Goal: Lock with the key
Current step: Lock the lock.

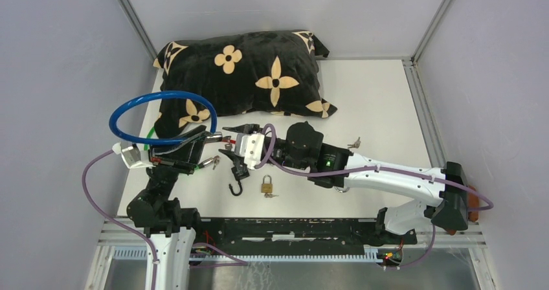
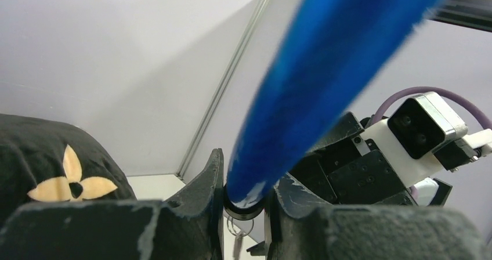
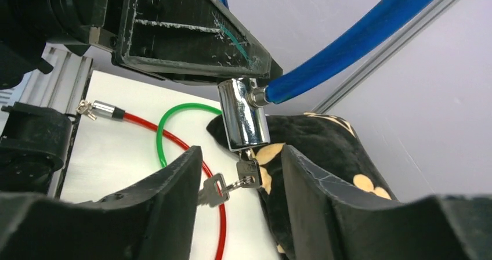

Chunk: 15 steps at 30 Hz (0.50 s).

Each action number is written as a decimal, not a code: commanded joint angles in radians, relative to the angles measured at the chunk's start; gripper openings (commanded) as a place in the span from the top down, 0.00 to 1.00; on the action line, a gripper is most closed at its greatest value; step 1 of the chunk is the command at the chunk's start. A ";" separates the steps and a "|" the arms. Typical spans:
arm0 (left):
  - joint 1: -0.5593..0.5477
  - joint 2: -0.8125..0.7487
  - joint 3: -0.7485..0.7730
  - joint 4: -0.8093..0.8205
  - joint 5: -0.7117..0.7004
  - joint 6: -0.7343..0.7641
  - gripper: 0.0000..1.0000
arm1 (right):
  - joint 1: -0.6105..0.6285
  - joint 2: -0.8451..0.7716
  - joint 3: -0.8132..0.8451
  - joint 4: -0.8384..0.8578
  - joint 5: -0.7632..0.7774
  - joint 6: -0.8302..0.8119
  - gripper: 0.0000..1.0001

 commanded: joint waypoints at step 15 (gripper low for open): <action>0.000 0.006 0.013 0.026 0.008 0.007 0.98 | -0.094 0.083 0.425 -0.619 -0.193 0.028 0.44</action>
